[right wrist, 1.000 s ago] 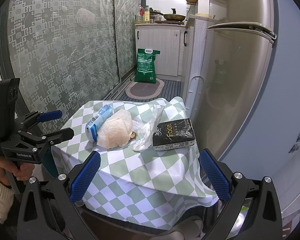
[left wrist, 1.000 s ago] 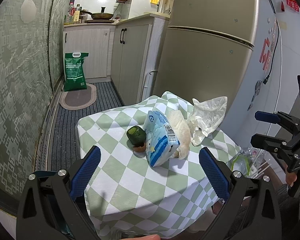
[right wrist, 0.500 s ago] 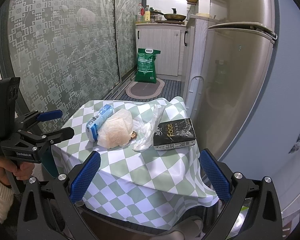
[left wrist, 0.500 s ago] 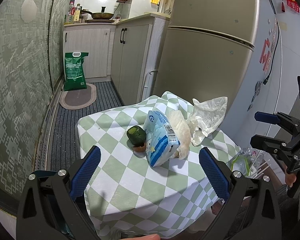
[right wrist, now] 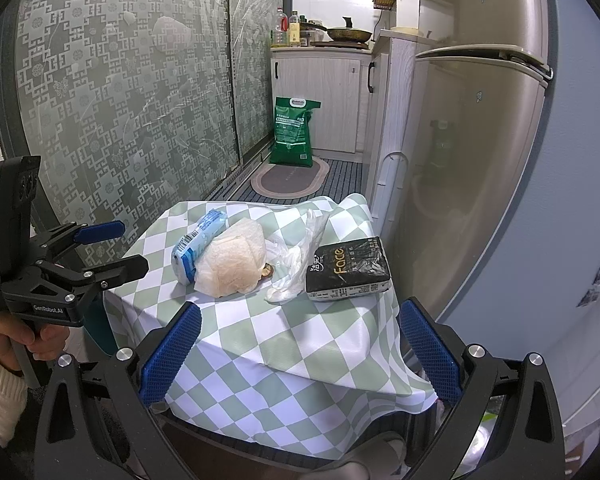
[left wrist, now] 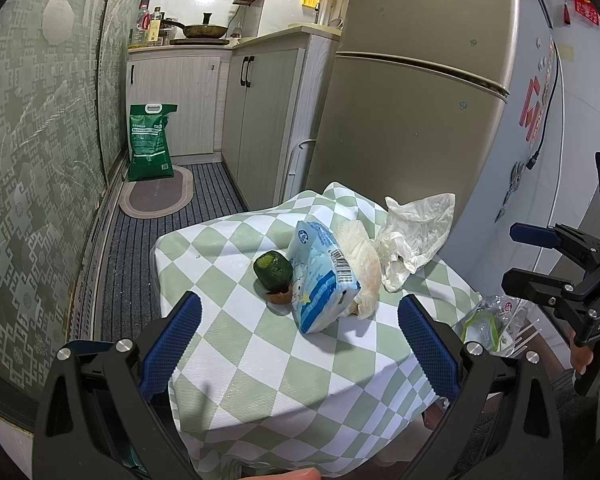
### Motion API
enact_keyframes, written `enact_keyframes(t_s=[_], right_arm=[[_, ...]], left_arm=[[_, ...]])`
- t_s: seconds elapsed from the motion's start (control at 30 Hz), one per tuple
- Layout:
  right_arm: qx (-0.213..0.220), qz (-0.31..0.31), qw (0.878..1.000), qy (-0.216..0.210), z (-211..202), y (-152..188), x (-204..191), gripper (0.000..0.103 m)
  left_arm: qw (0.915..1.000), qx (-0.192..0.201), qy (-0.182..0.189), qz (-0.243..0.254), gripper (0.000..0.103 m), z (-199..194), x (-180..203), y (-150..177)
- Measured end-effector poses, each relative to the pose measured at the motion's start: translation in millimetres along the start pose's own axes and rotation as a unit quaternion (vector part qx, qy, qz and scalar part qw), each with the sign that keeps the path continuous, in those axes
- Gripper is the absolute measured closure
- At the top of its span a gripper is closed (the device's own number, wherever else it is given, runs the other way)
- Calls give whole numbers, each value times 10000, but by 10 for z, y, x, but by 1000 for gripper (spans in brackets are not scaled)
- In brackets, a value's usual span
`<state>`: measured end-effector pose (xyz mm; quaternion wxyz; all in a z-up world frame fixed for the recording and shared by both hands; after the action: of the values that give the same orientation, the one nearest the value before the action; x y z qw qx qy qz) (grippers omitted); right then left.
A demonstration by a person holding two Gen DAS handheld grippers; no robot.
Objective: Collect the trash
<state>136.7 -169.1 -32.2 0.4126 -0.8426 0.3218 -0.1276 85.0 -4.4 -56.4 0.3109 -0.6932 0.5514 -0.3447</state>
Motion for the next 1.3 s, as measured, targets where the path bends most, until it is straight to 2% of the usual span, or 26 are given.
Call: enact_keyframes(t_s=[1.03,1.23,1.3], right_arm=[[1,-6,10000,1,-1,3,-6,3],[-7,-21,10000,41,-4,-7,-1,3],[-12,-29,10000,51,-10,-3,4,3]], left_arm=[[10000,-10,-12,0,3,2,-3,1],[9995,57,-273,152,3,2,-80,6],[9995,63,-245,170,3,4,-91,15]])
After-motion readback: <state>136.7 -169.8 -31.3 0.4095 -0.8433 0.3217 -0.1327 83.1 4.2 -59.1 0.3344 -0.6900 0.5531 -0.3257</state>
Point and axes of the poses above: each gripper's, at about its wrist camera, not at the fingertips, and z roughly the way its jaws point, x to its right, y to its underside, the point moved 10 cm from there along z, roughly the way its jaws point, and after that the axes turned 3 degrees about -y, right-handed, at the moved point
